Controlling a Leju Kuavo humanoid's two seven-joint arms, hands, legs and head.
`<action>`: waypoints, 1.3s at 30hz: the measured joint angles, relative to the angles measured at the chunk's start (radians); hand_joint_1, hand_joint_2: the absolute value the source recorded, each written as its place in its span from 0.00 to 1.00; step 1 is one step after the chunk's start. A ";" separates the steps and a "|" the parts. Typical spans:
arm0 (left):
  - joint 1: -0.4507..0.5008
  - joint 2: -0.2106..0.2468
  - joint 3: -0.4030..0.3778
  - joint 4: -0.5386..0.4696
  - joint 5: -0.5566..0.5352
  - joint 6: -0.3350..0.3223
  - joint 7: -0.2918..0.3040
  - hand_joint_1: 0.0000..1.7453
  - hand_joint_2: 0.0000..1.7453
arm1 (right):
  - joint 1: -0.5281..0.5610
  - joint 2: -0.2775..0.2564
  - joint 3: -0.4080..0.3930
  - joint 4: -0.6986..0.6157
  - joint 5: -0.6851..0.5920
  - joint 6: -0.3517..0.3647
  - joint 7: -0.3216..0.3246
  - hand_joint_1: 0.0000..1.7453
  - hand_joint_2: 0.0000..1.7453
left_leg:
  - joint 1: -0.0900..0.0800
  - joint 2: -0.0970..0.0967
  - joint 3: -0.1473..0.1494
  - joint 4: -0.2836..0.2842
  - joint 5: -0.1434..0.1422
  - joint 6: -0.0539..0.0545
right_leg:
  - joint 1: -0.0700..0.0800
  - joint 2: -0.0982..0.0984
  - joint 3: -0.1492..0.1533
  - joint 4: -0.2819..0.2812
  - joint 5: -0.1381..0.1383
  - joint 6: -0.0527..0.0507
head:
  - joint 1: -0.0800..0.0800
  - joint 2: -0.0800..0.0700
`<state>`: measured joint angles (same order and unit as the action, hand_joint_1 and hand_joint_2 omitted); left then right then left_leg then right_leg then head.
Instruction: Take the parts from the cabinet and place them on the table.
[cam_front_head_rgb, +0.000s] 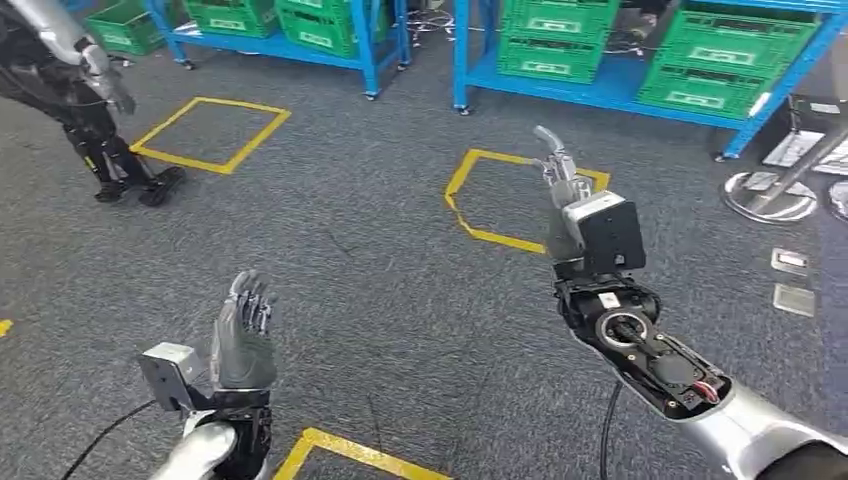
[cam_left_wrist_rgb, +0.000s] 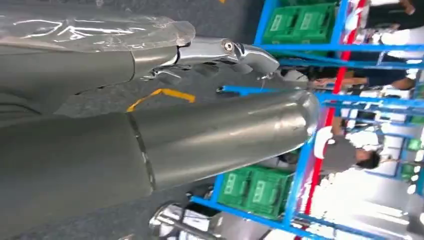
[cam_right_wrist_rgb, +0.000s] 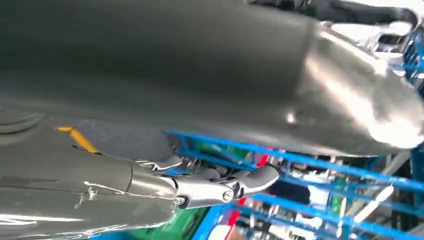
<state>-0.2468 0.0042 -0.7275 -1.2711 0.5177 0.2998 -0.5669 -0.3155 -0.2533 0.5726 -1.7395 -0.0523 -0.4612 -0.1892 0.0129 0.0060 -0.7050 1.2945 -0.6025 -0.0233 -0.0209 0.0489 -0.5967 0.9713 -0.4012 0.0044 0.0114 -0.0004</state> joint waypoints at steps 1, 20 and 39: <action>0.002 0.001 0.000 0.000 0.000 0.002 0.000 0.00 0.00 | 0.002 0.000 0.000 0.000 0.000 0.000 0.000 0.00 0.00 | -0.001 0.000 -0.005 0.000 0.017 0.006 | 0.003 0.016 0.000 0.000 0.001 -0.002 | -0.001 0.000; -0.005 -0.003 0.000 0.000 0.003 0.014 0.001 0.00 0.00 | 0.000 -0.006 -0.010 -0.009 -0.002 0.011 0.008 0.00 0.00 | -0.001 0.090 0.166 -0.351 0.166 0.034 | -0.014 -0.113 0.008 0.012 -0.009 0.076 | 0.040 0.000; -0.010 0.008 0.000 -0.003 0.019 0.021 0.012 0.00 0.00 | -0.023 -0.017 -0.006 -0.017 -0.032 -0.003 0.010 0.00 0.00 | -0.016 -0.068 0.154 -0.330 0.158 0.046 | -0.009 0.103 -0.020 -0.001 0.017 0.026 | -0.001 0.000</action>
<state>-0.2573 0.0118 -0.7279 -1.2741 0.5364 0.3205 -0.5550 -0.3383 -0.2701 0.5661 -1.7563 -0.0839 -0.4639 -0.1789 -0.0036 -0.0620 -0.5510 0.9643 -0.4448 0.0230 -0.0300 0.1516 -0.6169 0.9706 -0.3840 0.0309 0.0103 -0.0004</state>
